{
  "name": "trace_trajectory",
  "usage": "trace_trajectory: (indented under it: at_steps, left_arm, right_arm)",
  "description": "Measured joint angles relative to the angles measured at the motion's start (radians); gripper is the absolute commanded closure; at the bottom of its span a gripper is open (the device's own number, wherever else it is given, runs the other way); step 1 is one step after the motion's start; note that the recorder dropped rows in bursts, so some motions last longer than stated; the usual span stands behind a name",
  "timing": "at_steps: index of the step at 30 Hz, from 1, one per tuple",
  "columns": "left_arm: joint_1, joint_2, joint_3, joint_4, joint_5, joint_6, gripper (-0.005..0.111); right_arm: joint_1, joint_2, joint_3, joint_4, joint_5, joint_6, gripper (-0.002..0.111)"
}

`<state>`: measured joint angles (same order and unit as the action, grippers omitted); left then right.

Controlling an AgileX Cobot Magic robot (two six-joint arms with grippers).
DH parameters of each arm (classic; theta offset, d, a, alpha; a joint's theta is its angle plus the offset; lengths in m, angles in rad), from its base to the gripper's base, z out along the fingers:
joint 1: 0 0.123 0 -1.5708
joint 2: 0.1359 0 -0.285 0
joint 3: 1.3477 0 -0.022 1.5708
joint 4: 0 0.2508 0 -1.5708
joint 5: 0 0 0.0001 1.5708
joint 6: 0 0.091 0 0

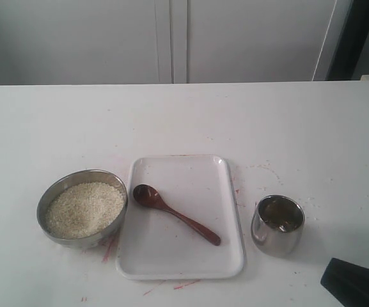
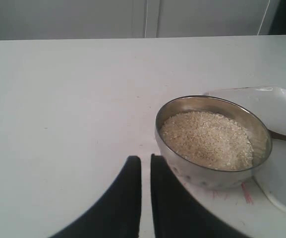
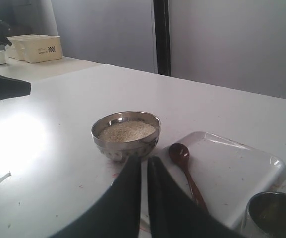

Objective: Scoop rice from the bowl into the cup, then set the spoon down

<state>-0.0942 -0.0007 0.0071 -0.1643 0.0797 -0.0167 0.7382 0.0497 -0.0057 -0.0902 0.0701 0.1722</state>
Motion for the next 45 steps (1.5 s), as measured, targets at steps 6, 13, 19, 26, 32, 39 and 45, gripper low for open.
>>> trace_trajectory:
  at_steps: [6, 13, 19, 26, 32, 39, 45]
  left_arm:
    - [0.000, 0.000, 0.000, 0.000, 0.000, 0.000, 0.092]
    - [0.000, 0.000, 0.000, 0.000, 0.000, 0.000, 0.092]
    - [0.000, 0.000, 0.000, 0.000, 0.000, 0.000, 0.092]
    - [0.000, 0.000, 0.000, 0.000, 0.000, 0.000, 0.092]
    - [0.000, 0.000, 0.000, 0.000, 0.000, 0.000, 0.092]
    - [0.000, 0.000, 0.000, 0.000, 0.000, 0.000, 0.092]
    - [0.000, 0.000, 0.000, 0.000, 0.000, 0.000, 0.092]
  right_arm:
    - [0.000, 0.000, 0.000, 0.000, 0.000, 0.000, 0.103]
    - [0.000, 0.000, 0.000, 0.000, 0.086, 0.000, 0.103]
    - [0.000, 0.000, 0.001, 0.000, 0.231, 0.000, 0.103]
    - [-0.047, 0.000, 0.001, 0.002, 0.250, 0.000, 0.103]
    - [-0.174, 0.000, 0.001, 0.002, 0.251, 0.000, 0.103]
    - [-0.322, 0.000, 0.001, 0.002, 0.251, 0.000, 0.103]
    - [-0.452, 0.000, 0.001, 0.002, 0.251, 0.000, 0.103]
